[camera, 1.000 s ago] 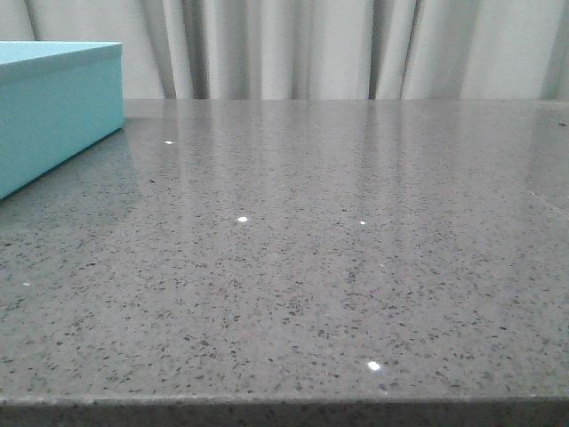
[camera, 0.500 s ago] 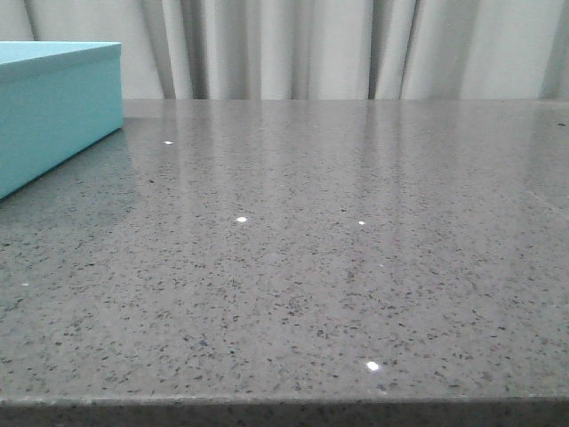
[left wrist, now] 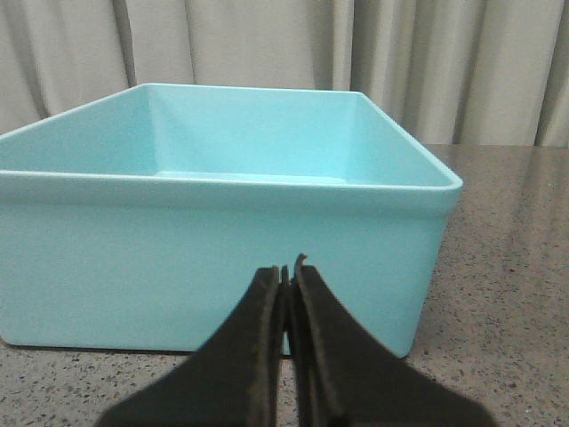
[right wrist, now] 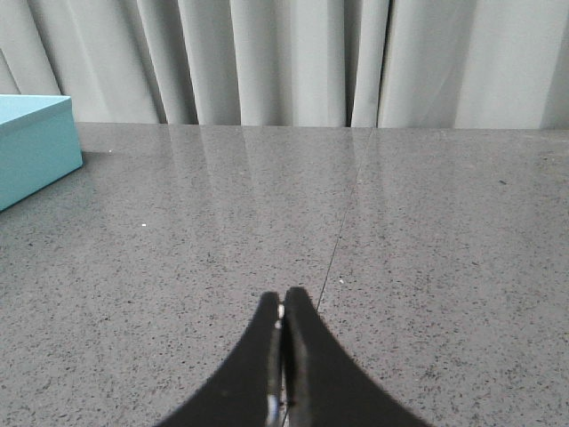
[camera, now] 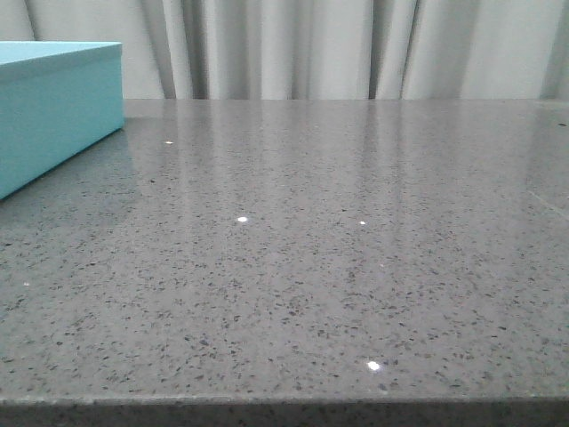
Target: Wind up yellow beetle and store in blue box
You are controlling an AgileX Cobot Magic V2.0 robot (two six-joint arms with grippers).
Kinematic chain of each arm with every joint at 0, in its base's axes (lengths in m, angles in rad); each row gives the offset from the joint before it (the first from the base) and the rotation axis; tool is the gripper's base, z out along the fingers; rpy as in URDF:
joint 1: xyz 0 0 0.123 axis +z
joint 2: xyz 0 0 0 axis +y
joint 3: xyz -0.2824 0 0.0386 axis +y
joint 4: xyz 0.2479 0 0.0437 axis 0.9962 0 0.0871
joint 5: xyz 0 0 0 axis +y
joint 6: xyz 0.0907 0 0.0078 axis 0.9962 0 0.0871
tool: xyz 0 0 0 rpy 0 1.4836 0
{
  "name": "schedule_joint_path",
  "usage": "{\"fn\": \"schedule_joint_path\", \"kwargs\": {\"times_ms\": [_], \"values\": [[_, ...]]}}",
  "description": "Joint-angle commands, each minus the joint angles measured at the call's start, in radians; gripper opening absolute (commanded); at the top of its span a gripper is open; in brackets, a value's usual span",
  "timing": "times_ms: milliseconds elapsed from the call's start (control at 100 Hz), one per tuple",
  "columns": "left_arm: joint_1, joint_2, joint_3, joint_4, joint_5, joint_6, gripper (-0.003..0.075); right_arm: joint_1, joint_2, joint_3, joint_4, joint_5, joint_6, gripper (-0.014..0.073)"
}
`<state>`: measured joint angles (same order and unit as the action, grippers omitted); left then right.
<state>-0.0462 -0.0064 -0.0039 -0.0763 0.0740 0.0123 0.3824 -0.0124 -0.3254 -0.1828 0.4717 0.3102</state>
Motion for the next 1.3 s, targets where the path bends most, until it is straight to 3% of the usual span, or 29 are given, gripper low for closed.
{"fn": "schedule_joint_path", "kwargs": {"times_ms": [0,600,690,980,1180,1290], "values": [[-0.007,-0.028,0.044,-0.004,-0.074,-0.012,-0.002,0.001,-0.015,-0.024,-0.016,-0.082,-0.009,-0.0069],[-0.007,-0.028,0.044,-0.004,-0.074,-0.012,-0.002,-0.009,-0.015,-0.008,-0.017,-0.104,-0.009,-0.0069],[-0.007,-0.028,0.044,-0.004,-0.074,-0.012,-0.002,-0.05,-0.015,0.028,-0.003,-0.175,-0.009,-0.0069],[-0.007,-0.028,0.044,-0.004,-0.074,-0.012,-0.002,-0.271,-0.015,0.23,0.108,-0.617,-0.08,-0.0069],[-0.007,-0.028,0.044,-0.004,-0.074,-0.012,-0.002,-0.354,-0.015,0.335,0.116,-0.647,-0.08,-0.0069],[-0.007,-0.028,0.044,-0.004,-0.074,-0.012,-0.002,-0.376,-0.015,0.333,0.123,-0.58,-0.084,-0.0069]]}}
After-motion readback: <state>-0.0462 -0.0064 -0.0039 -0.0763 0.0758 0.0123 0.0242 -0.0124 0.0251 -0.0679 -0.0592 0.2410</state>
